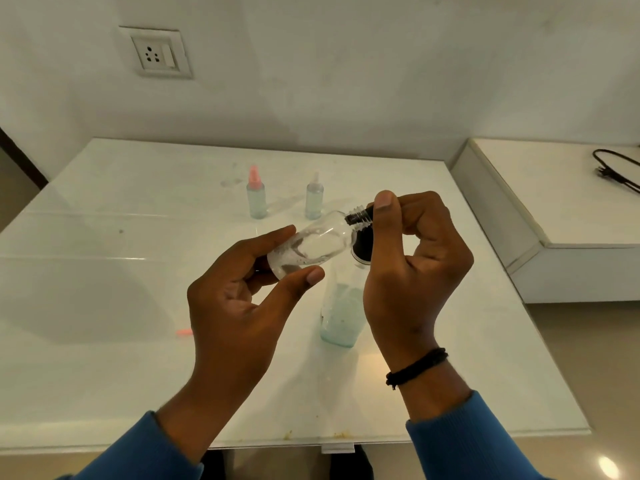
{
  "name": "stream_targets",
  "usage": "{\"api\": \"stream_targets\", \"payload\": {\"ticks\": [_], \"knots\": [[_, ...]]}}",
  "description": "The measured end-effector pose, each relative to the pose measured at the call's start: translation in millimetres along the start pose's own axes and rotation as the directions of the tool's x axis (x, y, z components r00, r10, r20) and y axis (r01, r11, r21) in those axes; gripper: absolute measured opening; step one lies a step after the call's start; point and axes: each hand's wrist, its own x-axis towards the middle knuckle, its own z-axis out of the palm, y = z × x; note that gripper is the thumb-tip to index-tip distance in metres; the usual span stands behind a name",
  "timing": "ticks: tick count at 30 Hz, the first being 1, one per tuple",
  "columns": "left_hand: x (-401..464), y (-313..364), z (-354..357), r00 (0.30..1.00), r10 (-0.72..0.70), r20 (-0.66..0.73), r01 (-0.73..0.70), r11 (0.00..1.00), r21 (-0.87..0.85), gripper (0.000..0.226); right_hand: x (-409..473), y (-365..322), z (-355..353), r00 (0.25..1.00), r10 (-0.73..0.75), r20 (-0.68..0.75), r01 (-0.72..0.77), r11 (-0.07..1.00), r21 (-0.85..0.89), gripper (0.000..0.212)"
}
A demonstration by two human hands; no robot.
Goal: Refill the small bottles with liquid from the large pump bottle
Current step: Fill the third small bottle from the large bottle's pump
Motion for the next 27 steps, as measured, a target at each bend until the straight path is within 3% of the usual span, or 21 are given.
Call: {"api": "stream_targets", "payload": {"ticks": [27], "knots": [[0.3,0.5,0.3,1.0,-0.013,0.003,0.013,1.0,-0.004,0.045,-2.2,2.2,0.0,1.0,0.007,-0.006,-0.007,1.0,-0.009,0.03]]}}
